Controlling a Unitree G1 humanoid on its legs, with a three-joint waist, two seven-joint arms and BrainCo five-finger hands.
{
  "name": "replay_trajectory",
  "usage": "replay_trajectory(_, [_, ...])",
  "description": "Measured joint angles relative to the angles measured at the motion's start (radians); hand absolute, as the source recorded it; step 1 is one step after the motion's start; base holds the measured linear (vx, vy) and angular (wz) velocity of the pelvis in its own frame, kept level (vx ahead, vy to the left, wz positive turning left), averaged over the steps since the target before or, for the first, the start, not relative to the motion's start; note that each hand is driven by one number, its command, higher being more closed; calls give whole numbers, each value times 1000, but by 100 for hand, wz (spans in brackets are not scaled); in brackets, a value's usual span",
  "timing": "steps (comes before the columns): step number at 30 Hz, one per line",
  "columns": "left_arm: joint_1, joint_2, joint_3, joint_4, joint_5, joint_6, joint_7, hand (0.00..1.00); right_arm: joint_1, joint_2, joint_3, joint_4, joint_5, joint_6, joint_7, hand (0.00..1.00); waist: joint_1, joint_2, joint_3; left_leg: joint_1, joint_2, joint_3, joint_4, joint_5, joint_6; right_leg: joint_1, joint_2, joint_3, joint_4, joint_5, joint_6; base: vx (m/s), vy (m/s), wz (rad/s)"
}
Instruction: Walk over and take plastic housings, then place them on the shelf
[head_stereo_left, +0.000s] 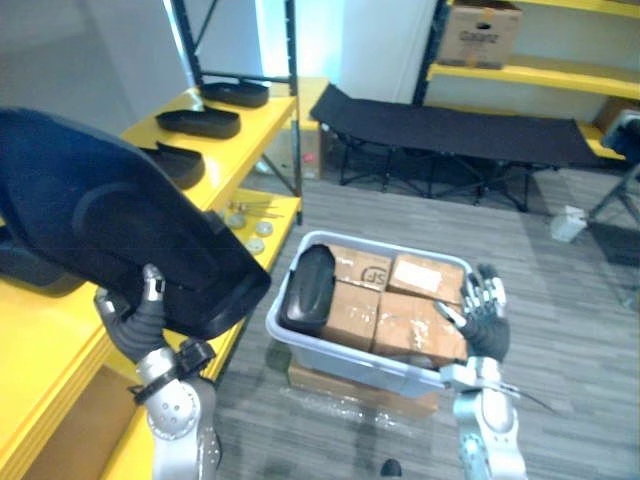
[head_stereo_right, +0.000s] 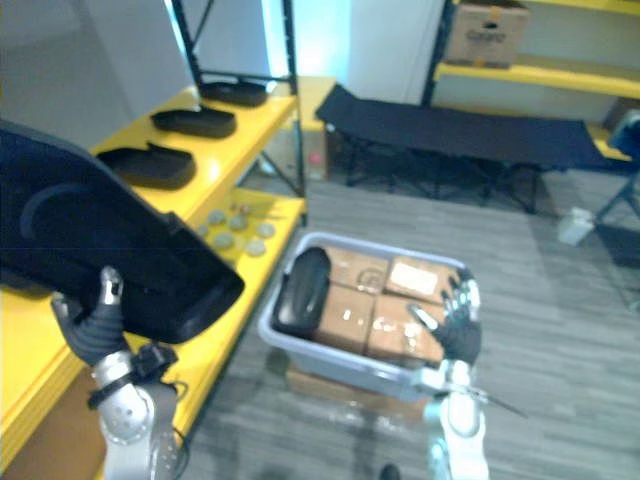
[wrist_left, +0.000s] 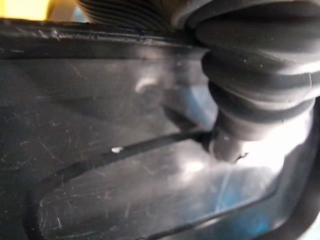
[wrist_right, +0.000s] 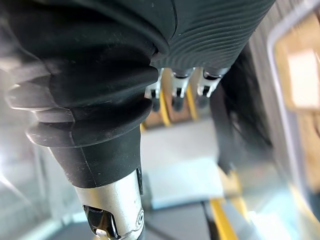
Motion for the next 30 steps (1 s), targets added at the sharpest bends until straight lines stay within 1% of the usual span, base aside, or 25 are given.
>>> replay_trajectory(1, [8, -2, 12, -12, 8, 1, 8, 100, -9, 0, 14, 8, 0, 1, 0, 0, 7, 1, 0, -2, -2, -9, -1, 1, 0, 3, -2, -9, 0, -1, 1, 26, 11, 52])
replay_trajectory(3, [40, -19, 74, -52, 24, 6, 22, 100, -49, 3, 65, 30, 0, 2, 1, 0, 38, 6, 3, -15, -13, -55, 2, 5, 5, 28, -12, -71, 0, -1, 2, 26, 22, 57])
replay_trajectory(4, [51, -23, 90, -63, 24, 6, 23, 100, -60, 4, 74, 35, 0, 2, 2, 0, 44, 6, 3, -17, -16, -67, 1, 7, 6, 34, -13, -86, 0, -1, 2, 11, 19, 52])
replay_trajectory(5, [67, -30, 117, -77, 25, 6, 26, 100, -77, 6, 88, 43, 0, 2, 2, 0, 59, 4, 4, -18, -19, -82, 1, 8, 7, 42, -15, -108, 0, -1, 2, 0, 22, 47])
replay_trajectory(6, [96, -39, 158, -96, 25, 6, 29, 100, -103, 8, 112, 56, -2, 7, 3, 0, 79, 0, 6, -18, -23, -101, 1, 8, 8, 58, -18, -134, 0, -3, 4, -3, 23, 45])
replay_trajectory(8, [119, -39, 200, -106, 25, 6, 29, 100, -119, 10, 135, 56, -3, 20, 7, 0, 99, -5, 5, -24, -30, -127, 0, 8, 8, 72, -22, -160, 0, -10, 9, -6, 22, 45])
replay_trajectory(9, [134, -41, 234, -116, 23, 4, 29, 100, -134, 10, 154, 56, -5, 27, 16, 0, 121, -15, 2, -35, -36, -143, 1, 9, 10, 73, -27, -169, 0, -20, 20, -5, 15, 45])
replay_trajectory(10, [137, -44, 253, -119, 22, 3, 29, 100, -144, 9, 157, 56, -5, 29, 24, 0, 131, -17, 8, -35, -37, -153, 1, 10, 10, 83, -27, -184, 0, -22, 20, -4, 11, 37])
replay_trajectory(14, [148, -44, 299, -123, 22, -10, 28, 100, -152, -2, 162, 56, -2, 50, 39, 0, 142, -23, 9, -39, -42, -186, 1, 10, 10, 102, -26, -215, 1, -38, 24, -1, 3, 25])
replay_trajectory(17, [147, -44, 303, -128, 23, -11, 26, 100, -166, -24, 159, 56, 1, 64, 54, 0, 148, -25, 13, -51, -42, -200, 7, 11, 8, 100, -25, -227, 8, -45, 23, 7, 9, 14])
replay_trajectory(19, [148, -44, 304, -128, 23, -10, 26, 100, -166, -30, 158, 56, 1, 66, 69, 0, 149, -25, 15, -50, -39, -200, 17, 10, 7, 100, -26, -227, 21, -54, 21, 6, 7, 4])
replay_trajectory(22, [160, -47, 310, -128, 22, -9, 30, 100, -177, -36, 159, 56, 11, 71, 110, 0, 152, -24, 21, -32, -32, -191, 20, 7, 3, 102, -26, -216, 46, -74, 18, 7, 11, -4])
replay_trajectory(23, [166, -53, 311, -128, 22, -7, 30, 100, -181, -36, 158, 53, 29, 81, 129, 0, 151, -22, 28, -35, -30, -177, 26, 5, 4, 106, -26, -218, 53, -80, 18, -32, 13, 14])
replay_trajectory(24, [166, -62, 307, -128, 22, -6, 28, 100, -179, -38, 149, 51, 39, 89, 142, 0, 144, -23, 45, -43, -30, -145, 42, 3, 8, 126, -29, -243, 53, -89, 14, -63, 13, 36])
replay_trajectory(25, [162, -66, 304, -128, 21, -6, 26, 100, -175, -39, 143, 51, 39, 93, 145, 0, 138, -25, 52, -58, -28, -114, 59, 1, 18, 137, -32, -263, 53, -93, 19, -80, 7, 80])
replay_trajectory(26, [155, -70, 299, -128, 16, -8, 23, 100, -163, -44, 137, 50, 39, 98, 153, 0, 126, -27, 59, -85, -1, -25, 88, -4, 45, 154, -35, -307, 57, -103, 25, -72, 1, 103])
replay_trajectory(27, [159, -73, 290, -126, 9, -9, 20, 100, -146, -57, 133, 39, 35, 99, 155, 0, 121, -23, 67, -95, 25, 44, 98, 12, 35, 169, -42, -345, 68, -107, 29, -46, 15, 98])
replay_trajectory(28, [161, -73, 280, -126, 9, -9, 20, 100, -134, -63, 130, 32, 31, 99, 154, 0, 122, -23, 71, -97, 22, 39, 96, 24, 16, 171, -47, -355, 75, -107, 28, 4, 73, 63])
replay_trajectory(30, [167, -73, 264, -128, 10, -11, 21, 100, -126, -58, 127, 26, -3, 99, 161, 0, 141, -32, 78, -102, 0, 31, 78, 39, 19, 167, -66, -361, 81, -107, 28, 36, 132, 30])
